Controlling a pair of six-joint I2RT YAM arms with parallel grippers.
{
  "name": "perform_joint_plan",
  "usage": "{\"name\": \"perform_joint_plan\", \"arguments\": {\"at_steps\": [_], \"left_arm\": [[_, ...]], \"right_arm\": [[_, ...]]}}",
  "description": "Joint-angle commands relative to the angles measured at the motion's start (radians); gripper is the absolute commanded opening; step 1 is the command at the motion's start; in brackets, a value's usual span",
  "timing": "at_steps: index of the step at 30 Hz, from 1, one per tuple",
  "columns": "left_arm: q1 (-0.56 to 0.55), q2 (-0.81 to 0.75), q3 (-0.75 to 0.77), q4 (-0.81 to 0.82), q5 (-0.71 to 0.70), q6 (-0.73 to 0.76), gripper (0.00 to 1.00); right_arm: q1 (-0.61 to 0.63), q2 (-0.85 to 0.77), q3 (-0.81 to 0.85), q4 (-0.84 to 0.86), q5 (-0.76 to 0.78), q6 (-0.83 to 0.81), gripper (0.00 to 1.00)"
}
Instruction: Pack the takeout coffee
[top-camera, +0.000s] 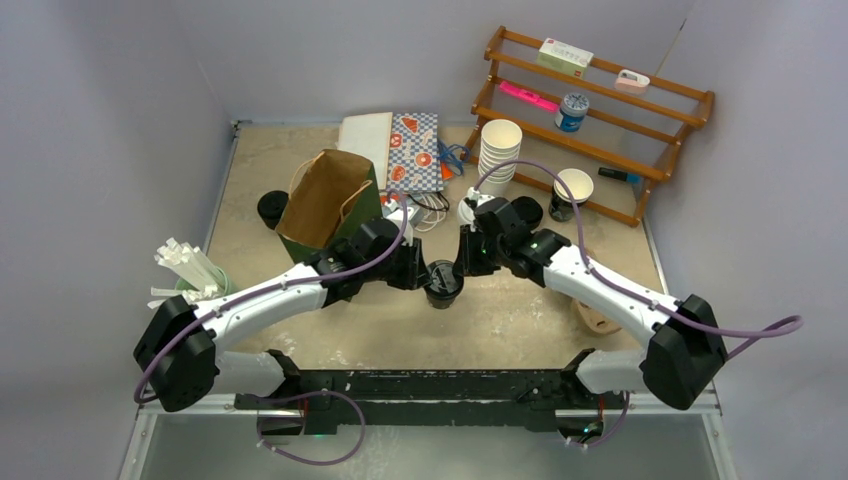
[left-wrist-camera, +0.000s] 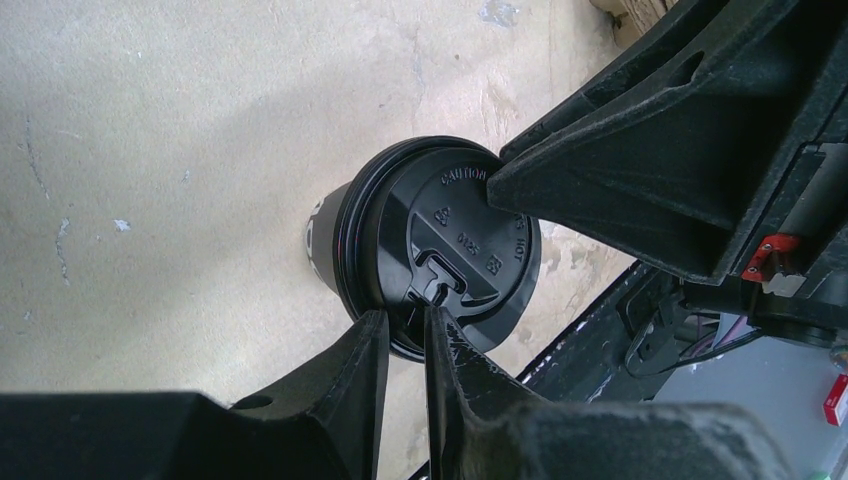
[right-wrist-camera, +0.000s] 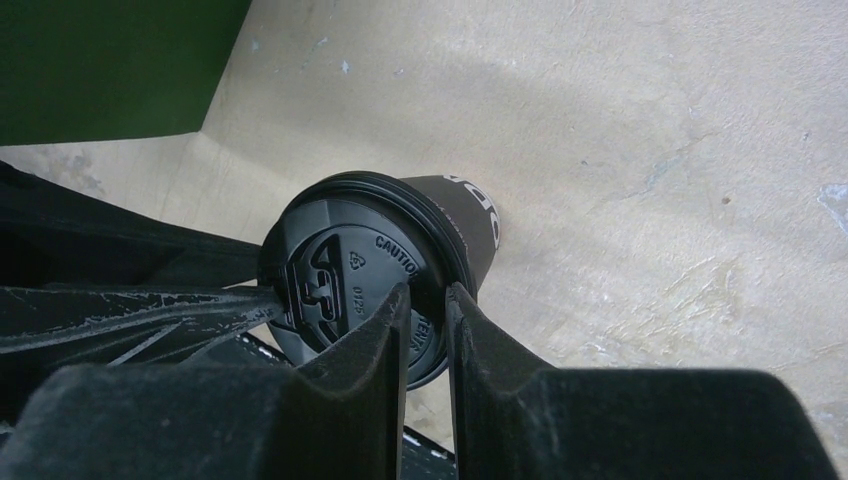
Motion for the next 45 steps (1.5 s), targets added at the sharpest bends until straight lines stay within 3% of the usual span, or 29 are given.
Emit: {"name": "perform_joint_plan", "arguments": {"at_steps": [1,15,32,45], "left_arm": [[0.0,0.014,-0.019,0.046,0.016,-0.002,0.22],[0.0,0.001,-0.088,0.084,0.031,-0.021,0.3],[0.0,-0.002,-0.186,0.158,0.056,-0.054,0.29],[0.0,-0.072,-0.069,-0.022,-0.043,0.017,0.32]], "right_arm": [[0.009,-0.002,-0.045,-0.008,-0.037,0.01,0.21],[0.009,-0.016,-0.124,0.029,-0.077,0.041,0.21],[0.017,-0.016,-0.239,0.106,-0.121,0.08,0.21],[0.017,-0.063,-0.049,-0.06,-0.017,0.055,0.23]]}}
